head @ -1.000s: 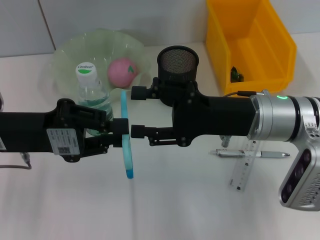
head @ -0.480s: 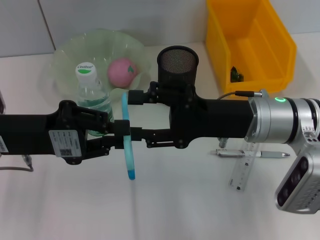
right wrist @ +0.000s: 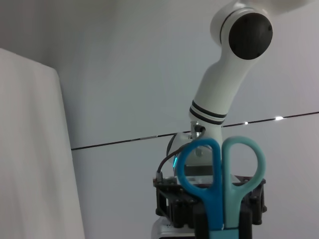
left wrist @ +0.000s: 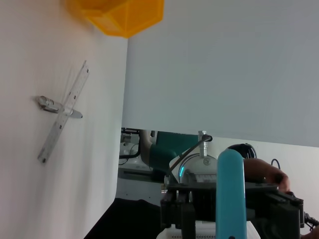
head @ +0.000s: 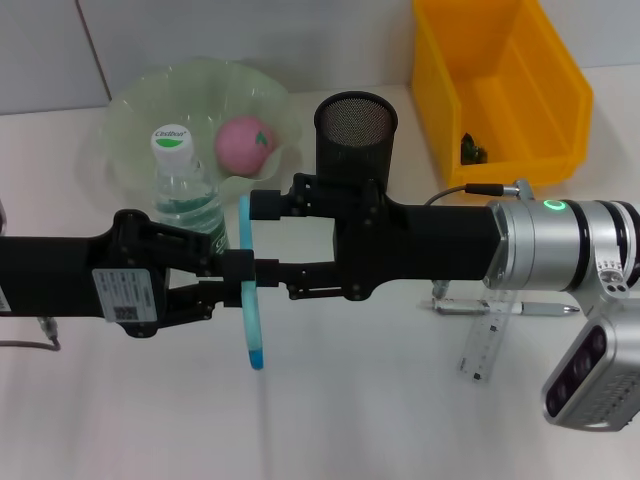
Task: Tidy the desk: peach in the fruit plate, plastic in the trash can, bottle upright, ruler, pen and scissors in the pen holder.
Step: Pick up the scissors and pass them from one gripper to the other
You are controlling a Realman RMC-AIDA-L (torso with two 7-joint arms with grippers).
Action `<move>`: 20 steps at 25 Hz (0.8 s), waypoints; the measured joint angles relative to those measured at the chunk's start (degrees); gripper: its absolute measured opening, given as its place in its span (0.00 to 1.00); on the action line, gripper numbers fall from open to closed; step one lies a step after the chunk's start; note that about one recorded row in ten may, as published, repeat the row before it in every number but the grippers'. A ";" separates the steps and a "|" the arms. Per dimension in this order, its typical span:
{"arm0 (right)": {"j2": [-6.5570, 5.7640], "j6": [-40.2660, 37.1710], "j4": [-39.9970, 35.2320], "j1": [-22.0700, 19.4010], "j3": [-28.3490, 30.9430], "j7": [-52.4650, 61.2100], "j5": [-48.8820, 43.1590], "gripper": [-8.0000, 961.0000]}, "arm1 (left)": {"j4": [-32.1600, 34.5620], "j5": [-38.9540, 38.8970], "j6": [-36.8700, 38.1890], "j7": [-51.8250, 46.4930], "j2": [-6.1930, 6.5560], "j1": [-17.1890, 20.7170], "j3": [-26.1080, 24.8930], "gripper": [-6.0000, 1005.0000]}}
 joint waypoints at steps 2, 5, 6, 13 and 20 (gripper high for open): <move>0.00 0.00 0.01 0.08 0.00 -0.03 0.00 0.78 | 0.00 0.03 0.04 -0.01 0.01 0.00 0.00 0.24; 0.00 0.02 0.02 0.37 0.03 -0.06 0.00 0.78 | 0.00 0.26 0.10 -0.08 0.00 -0.17 0.00 0.24; 0.00 0.02 0.02 0.37 0.03 -0.06 0.00 0.78 | 0.00 0.26 0.10 -0.08 0.00 -0.17 0.00 0.24; 0.00 0.04 0.57 0.78 0.04 -1.44 -0.06 0.77 | 0.38 0.49 0.01 -0.20 -0.04 -0.45 0.00 0.24; 0.00 0.18 0.91 0.93 0.04 -1.77 -0.06 0.75 | 0.37 0.61 -0.12 -0.20 0.22 -0.36 0.00 0.24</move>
